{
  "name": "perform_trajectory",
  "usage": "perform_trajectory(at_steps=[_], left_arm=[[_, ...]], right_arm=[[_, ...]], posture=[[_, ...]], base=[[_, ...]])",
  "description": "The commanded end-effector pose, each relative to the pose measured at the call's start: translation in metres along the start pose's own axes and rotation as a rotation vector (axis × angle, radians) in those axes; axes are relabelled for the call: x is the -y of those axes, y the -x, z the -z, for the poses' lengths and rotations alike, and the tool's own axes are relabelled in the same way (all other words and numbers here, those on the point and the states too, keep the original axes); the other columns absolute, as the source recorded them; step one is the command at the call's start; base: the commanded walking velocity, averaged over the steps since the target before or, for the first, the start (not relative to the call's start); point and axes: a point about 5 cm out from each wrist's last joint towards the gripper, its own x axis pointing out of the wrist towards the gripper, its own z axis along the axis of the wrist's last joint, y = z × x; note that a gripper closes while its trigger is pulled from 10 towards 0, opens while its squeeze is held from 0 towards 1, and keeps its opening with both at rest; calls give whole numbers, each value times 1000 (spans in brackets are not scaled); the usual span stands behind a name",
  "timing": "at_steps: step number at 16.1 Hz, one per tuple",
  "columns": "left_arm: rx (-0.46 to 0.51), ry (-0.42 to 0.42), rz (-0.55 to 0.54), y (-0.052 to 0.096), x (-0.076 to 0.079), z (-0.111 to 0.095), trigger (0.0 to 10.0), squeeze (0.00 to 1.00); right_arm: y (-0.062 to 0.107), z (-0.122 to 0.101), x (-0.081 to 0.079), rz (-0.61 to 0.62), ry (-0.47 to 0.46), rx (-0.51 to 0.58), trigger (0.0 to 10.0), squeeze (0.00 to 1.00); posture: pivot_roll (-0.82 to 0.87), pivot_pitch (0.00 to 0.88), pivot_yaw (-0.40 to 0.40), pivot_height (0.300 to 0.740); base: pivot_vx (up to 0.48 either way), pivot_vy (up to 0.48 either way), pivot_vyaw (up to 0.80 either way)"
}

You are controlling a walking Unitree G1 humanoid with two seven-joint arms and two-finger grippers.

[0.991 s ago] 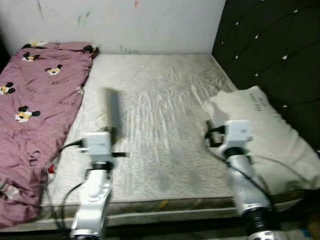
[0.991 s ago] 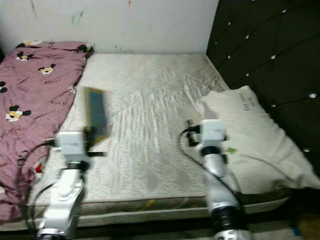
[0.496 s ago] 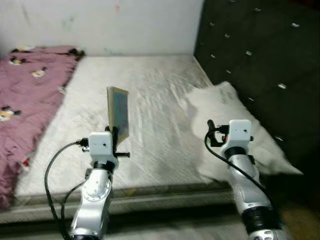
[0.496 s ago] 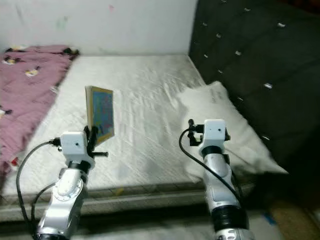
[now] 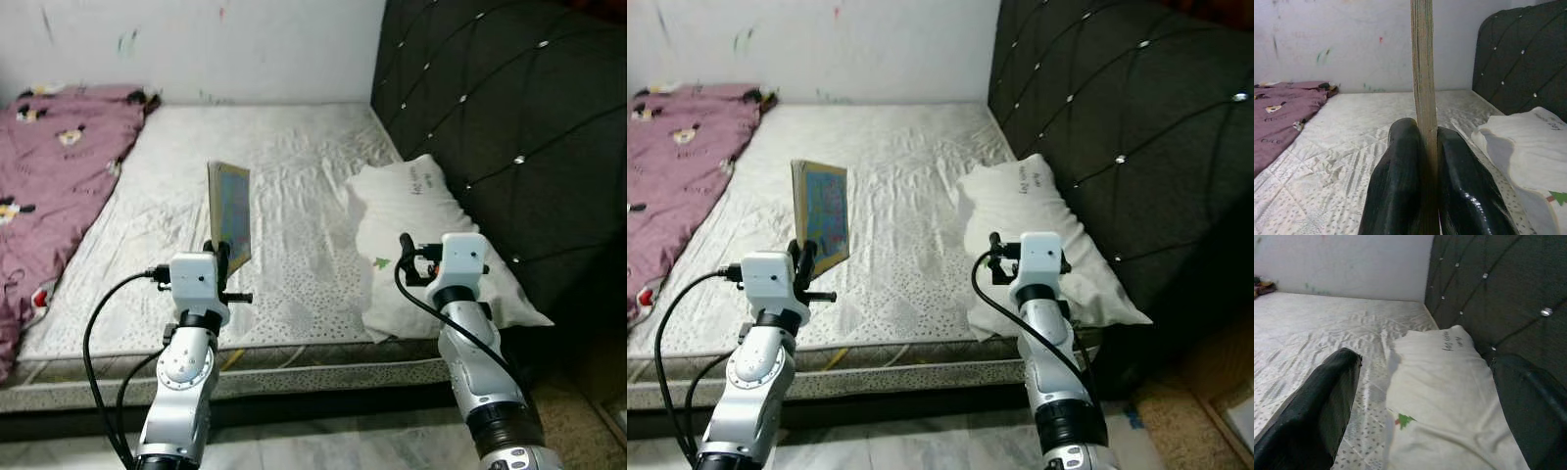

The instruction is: Clean up the room

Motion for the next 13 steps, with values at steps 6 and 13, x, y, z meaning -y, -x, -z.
perform_trajectory(at_steps=[6, 13], left_arm=[[53, 5, -5, -1, -5, -9, 10000, 0], [20, 9, 19, -2, -3, -2, 10000, 0]], right_arm=[[-1, -5, -7, -35, 16, 28, 10000, 0], [1, -1, -3, -18, 2, 18, 10000, 0]], posture=[[16, 0, -16, 740], [25, 0, -10, 740]], base=[[306, 0, 533], [261, 0, 0]])
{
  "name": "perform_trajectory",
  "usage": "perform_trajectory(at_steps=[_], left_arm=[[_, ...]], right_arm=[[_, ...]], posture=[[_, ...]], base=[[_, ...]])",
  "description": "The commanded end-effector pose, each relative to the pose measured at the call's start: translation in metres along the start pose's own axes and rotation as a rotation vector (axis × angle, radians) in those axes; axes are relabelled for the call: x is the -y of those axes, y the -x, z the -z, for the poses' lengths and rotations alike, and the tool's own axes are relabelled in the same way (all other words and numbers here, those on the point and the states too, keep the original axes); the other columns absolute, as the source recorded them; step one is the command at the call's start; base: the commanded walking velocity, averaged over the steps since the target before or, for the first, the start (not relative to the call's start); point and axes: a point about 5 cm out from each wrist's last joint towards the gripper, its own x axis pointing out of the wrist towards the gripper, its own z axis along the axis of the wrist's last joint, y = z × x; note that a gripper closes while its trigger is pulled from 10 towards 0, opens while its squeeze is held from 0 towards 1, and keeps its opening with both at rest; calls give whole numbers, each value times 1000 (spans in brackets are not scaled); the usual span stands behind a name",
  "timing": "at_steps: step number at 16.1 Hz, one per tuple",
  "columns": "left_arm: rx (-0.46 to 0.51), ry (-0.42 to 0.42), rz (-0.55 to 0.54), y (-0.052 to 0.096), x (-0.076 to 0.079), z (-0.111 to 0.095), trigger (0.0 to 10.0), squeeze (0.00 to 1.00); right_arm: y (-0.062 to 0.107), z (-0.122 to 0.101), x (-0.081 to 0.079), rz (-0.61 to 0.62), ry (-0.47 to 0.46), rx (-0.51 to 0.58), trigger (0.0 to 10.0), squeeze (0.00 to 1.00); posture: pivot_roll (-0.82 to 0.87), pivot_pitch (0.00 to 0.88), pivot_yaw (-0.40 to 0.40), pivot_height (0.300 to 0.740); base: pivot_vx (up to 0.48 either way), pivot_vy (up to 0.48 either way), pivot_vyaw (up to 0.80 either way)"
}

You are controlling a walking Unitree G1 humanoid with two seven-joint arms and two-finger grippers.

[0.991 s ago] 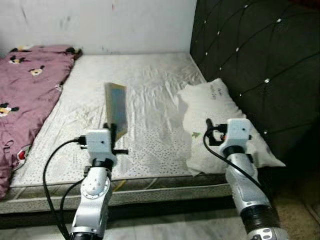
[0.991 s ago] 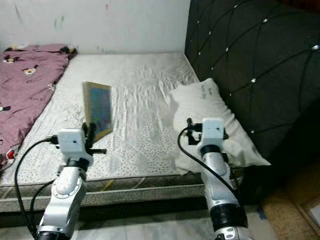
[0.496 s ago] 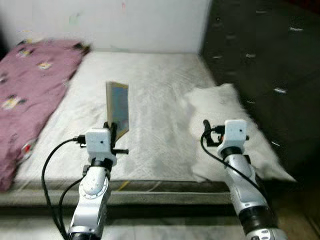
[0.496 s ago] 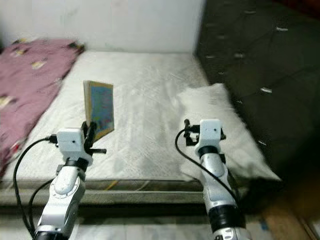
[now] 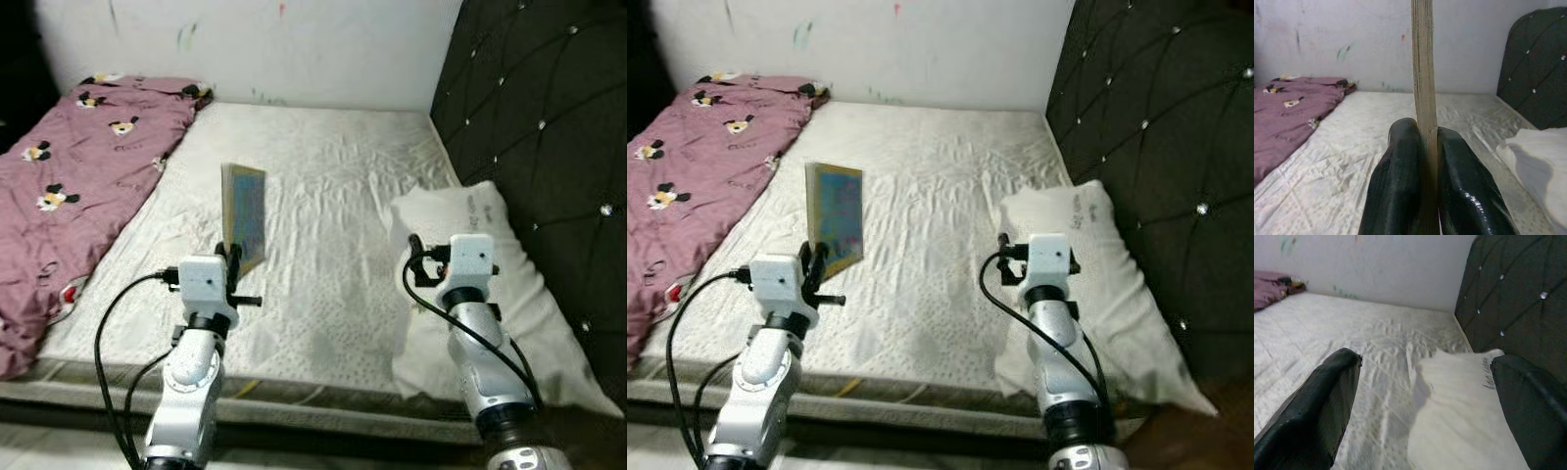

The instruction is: Clean up the room

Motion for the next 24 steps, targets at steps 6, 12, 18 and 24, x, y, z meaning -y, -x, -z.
perform_trajectory(at_steps=[6, 12, 18, 24], left_arm=[[-49, -129, -81, 15, -46, 18, 10000, 0], [-74, -192, -68, 51, -61, 29, 10000, 0], [8, -127, -124, 31, -48, 16, 10000, 0], [-12, -62, -198, 22, -45, 16, 10000, 0]], right_arm=[[16, 18, -13, -99, -28, -35, 10000, 0], [52, 39, 4, -110, 22, -86, 10000, 0], [34, 27, -26, -221, 18, -40, 10000, 0], [16, 21, -22, -136, -83, -40, 10000, 0]], posture=[[62, 0, -24, 740], [64, 0, -38, 740], [81, 0, -50, 740], [51, 0, 43, 740]], base=[[0, 0, 0], [0, 0, 0], [0, 0, 0], [0, 0, 0]])
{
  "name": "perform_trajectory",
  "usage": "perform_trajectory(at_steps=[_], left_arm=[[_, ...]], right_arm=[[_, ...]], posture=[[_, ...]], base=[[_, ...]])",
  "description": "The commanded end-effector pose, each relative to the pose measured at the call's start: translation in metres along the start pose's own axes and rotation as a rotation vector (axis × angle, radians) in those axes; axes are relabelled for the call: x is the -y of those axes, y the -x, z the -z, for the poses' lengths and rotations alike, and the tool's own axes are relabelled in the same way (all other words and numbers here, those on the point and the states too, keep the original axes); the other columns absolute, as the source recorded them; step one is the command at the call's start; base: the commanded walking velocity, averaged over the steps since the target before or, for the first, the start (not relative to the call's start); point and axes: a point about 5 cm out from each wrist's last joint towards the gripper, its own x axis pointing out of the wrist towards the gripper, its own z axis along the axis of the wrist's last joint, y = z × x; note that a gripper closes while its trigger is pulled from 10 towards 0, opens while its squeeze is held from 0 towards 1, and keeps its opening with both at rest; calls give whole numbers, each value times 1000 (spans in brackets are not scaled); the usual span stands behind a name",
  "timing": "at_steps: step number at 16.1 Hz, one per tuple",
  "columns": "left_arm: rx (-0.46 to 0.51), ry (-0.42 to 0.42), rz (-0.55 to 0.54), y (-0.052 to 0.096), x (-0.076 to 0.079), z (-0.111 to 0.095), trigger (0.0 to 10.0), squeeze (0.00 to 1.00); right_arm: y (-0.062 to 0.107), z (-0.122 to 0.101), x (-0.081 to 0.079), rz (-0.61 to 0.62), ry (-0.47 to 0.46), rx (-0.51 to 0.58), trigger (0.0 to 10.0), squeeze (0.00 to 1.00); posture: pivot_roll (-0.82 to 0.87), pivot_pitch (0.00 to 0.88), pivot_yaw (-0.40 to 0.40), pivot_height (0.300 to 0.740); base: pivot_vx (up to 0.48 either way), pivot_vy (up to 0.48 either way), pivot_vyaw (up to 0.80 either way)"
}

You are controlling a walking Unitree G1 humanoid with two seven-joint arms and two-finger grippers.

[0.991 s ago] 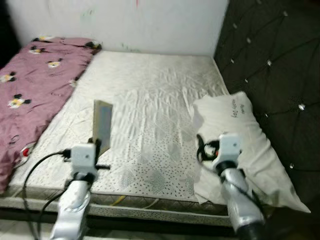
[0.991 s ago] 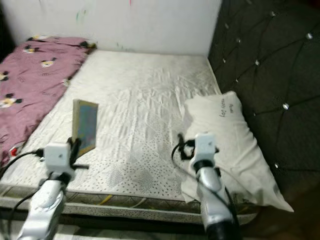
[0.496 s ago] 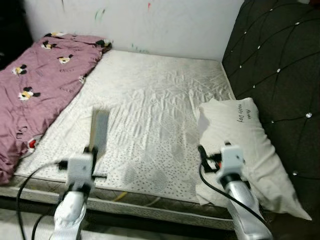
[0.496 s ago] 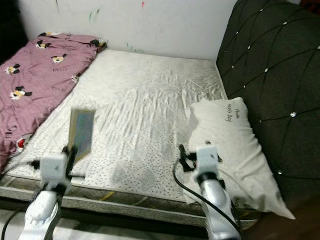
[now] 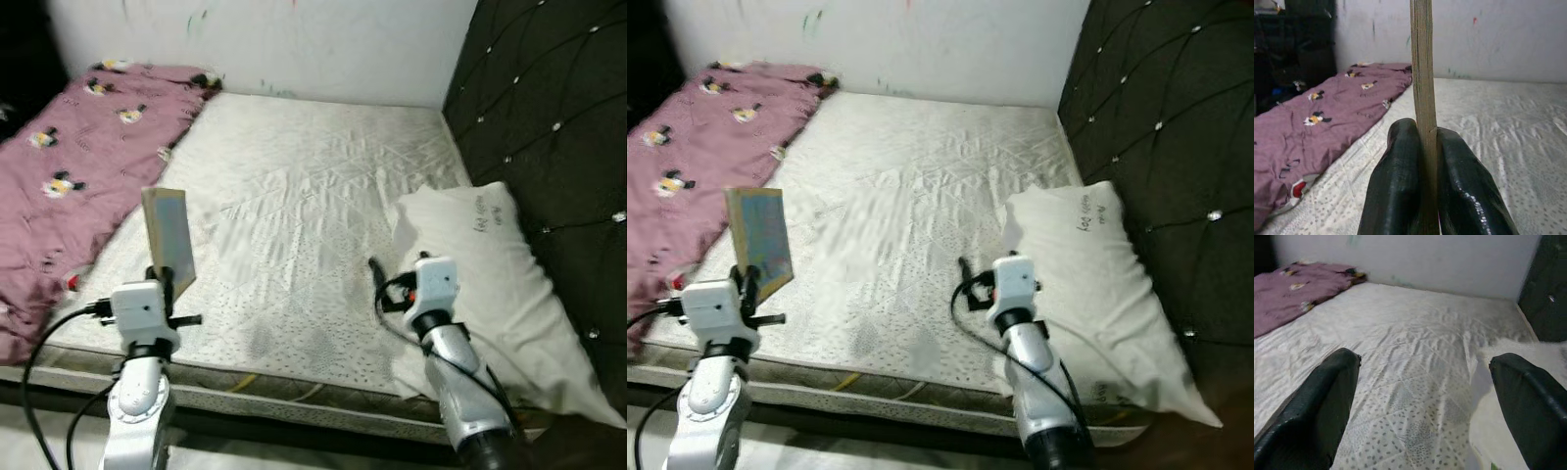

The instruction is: Clean up the room

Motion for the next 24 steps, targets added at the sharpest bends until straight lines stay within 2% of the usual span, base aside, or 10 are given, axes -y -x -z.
perform_trajectory(at_steps=[1, 3, 5, 7, 9, 11, 13, 17, 21, 24], left_arm=[[27, -18, 45, -4, 13, -5, 10000, 0], [46, -39, 73, -7, 18, -9, 10000, 0], [41, -22, 50, -7, 8, -12, 10000, 0], [20, -34, 39, 2, -5, -9, 10000, 0], [-5, -31, 28, 9, -6, -4, 10000, 0], [1, -24, 27, 10, 0, -8, 10000, 0], [4, -17, 24, 10, -1, -9, 10000, 0], [3, -29, 32, 9, -1, -13, 10000, 0], [-5, -14, 12, 11, -2, -15, 10000, 0], [-5, -4, 9, 11, -1, -18, 10000, 0]], right_arm=[[-3, 0, -1, 23, -27, -1, 10000, 0], [-6, -12, -4, 9, -11, 60, 10000, 0], [5, -21, 12, 78, 14, 100, 10000, 0], [23, -20, 29, 133, 39, 77, 10000, 0], [31, -9, 36, 150, 47, 22, 10000, 0], [24, -12, 30, 147, 32, 25, 10000, 0], [19, -15, 23, 141, 17, 42, 10000, 0], [25, -15, 13, 135, -2, 20, 10000, 0], [25, -15, 12, 128, -6, 15, 10000, 0], [25, -17, 11, 125, -8, 14, 10000, 0]], posture=[[35, 0, 57, 740], [20, 0, 64, 740], [20, 0, 45, 740], [7, 0, 23, 740], [7, 0, 3, 740], [22, 0, 0, 740], [30, 0, 3, 740], [33, 0, 3, 740], [43, 0, -5, 740], [48, 0, -6, 740]], base=[[0, 0, 0], [0, 0, 0], [0, 0, 0], [0, 0, 0], [0, 0, -800], [0, 0, -800], [0, 0, -800], [0, 0, -800], [0, 0, -753], [0, 0, 0]])
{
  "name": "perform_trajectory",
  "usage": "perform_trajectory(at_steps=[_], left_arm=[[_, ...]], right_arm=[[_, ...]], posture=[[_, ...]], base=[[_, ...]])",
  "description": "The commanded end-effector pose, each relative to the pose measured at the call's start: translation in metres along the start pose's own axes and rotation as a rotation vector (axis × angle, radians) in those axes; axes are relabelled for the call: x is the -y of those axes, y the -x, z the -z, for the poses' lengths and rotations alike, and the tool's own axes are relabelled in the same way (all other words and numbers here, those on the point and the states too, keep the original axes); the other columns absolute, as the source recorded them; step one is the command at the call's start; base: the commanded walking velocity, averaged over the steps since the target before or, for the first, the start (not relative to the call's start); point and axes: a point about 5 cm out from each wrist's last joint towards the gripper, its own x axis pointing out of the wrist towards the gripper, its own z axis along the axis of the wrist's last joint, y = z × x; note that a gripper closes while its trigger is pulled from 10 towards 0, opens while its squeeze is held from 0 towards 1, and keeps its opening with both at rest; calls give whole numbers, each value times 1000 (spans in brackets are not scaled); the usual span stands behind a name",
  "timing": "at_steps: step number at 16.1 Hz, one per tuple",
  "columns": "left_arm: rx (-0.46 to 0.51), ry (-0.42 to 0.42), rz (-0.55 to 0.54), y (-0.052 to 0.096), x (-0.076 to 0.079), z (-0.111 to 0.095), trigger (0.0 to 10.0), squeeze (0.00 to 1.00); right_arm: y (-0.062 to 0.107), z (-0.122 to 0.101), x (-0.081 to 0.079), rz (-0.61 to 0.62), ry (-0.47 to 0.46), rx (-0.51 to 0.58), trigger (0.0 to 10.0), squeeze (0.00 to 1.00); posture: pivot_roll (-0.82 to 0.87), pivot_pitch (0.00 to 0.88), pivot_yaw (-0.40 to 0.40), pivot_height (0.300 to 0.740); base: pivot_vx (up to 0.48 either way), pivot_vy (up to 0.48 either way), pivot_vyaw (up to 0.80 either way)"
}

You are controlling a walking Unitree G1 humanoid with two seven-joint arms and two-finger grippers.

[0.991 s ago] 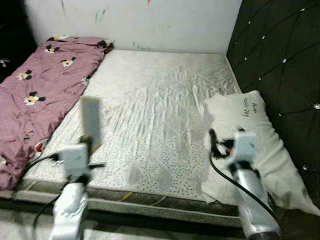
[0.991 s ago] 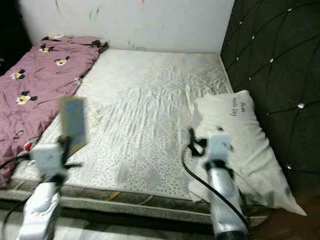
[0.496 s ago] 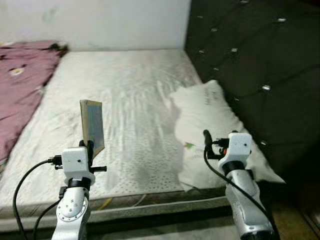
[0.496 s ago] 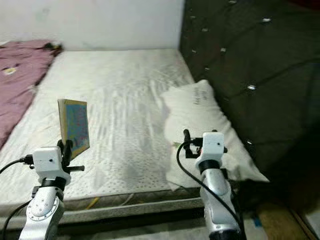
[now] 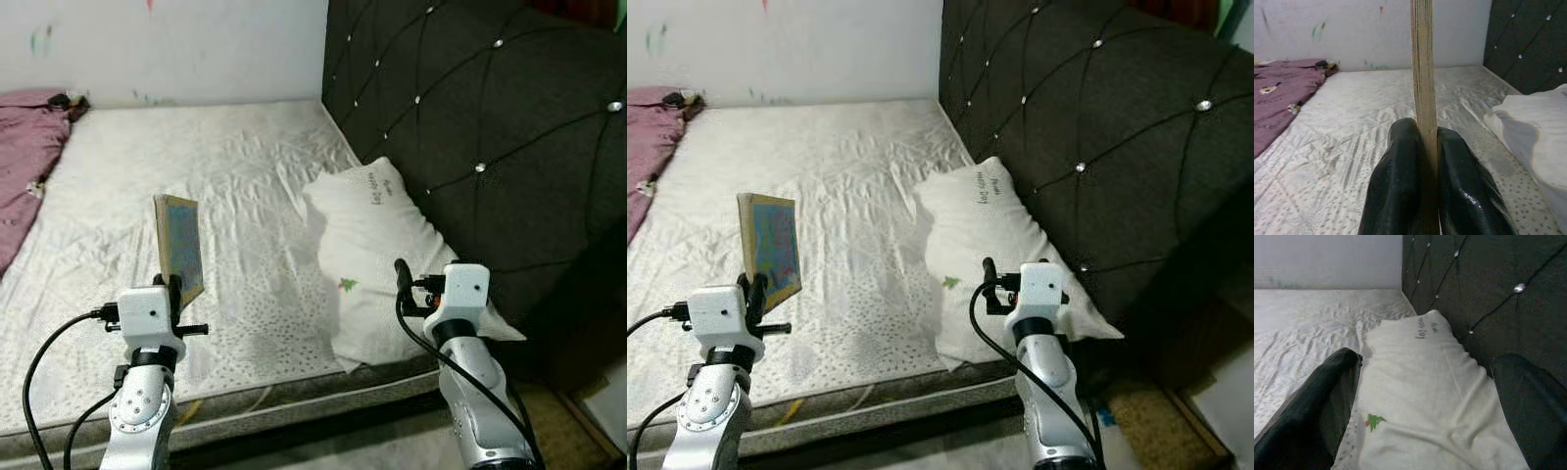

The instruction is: Clean up the room

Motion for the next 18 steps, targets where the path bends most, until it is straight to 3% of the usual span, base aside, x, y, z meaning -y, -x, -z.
perform_trajectory(at_steps=[1, 4, 9, 18], left_arm=[[54, 3, -9, -2, 0, -13, 10000, 0], [52, 6, -7, -2, 2, -14, 10000, 0], [51, -2, 70, -14, 13, -17, 10000, 0], [43, 26, 8, -11, 9, -14, 10000, 0]], right_arm=[[0, -4, 1, 5, -4, 10, 10000, 0], [-1, -4, 2, 7, -9, 9, 10000, 0], [-2, -7, 3, 65, -29, 29, 10000, 0], [-8, -7, 0, -2, 3, 15, 10000, 0]], posture=[[49, 3, -8, 740], [46, 4, 10, 740], [19, 0, 66, 740], [39, 0, -7, 740]], base=[[0, 0, 0], [0, 0, 0], [0, 0, 0], [0, 0, 0]])
